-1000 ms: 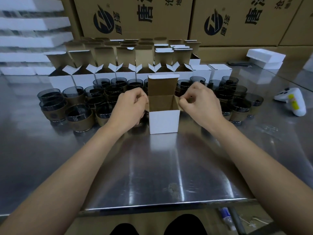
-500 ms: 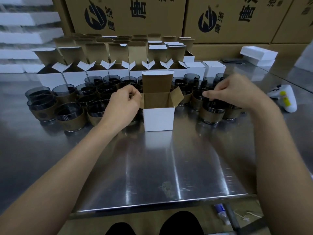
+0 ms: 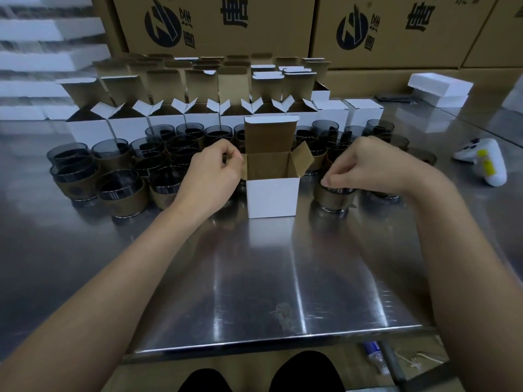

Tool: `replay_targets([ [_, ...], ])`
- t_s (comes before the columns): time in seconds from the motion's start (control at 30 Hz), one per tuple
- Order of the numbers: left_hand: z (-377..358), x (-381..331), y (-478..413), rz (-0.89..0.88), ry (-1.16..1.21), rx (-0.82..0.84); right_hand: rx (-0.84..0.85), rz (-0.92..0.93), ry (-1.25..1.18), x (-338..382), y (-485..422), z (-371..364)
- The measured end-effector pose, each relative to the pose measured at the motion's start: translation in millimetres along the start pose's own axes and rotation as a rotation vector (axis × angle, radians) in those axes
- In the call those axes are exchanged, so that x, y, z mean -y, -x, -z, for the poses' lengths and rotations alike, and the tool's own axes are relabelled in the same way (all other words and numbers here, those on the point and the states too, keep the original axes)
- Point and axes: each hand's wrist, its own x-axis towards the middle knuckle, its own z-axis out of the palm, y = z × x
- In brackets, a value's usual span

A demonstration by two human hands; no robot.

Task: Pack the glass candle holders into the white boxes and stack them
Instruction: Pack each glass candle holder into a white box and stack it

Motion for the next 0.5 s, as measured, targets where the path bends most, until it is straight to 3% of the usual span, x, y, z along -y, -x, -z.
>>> replay_targets([
  [0.2, 1.2, -0.5, -0.5, 0.009, 0.05, 0.004, 0.003, 0.044, -0.129, -6.1, 3.7, 10.1],
  [0.33, 1.0, -2.7, 0.1, 0.041, 0.139, 0.016, 0.109, 0.071, -0.211, -9.6, 5.9, 12.7],
  [0.5, 1.3, -6.9, 1.9, 0.054, 0.181, -0.018, 0.172, 0.083, -0.161, -13.6, 2.3, 10.0],
])
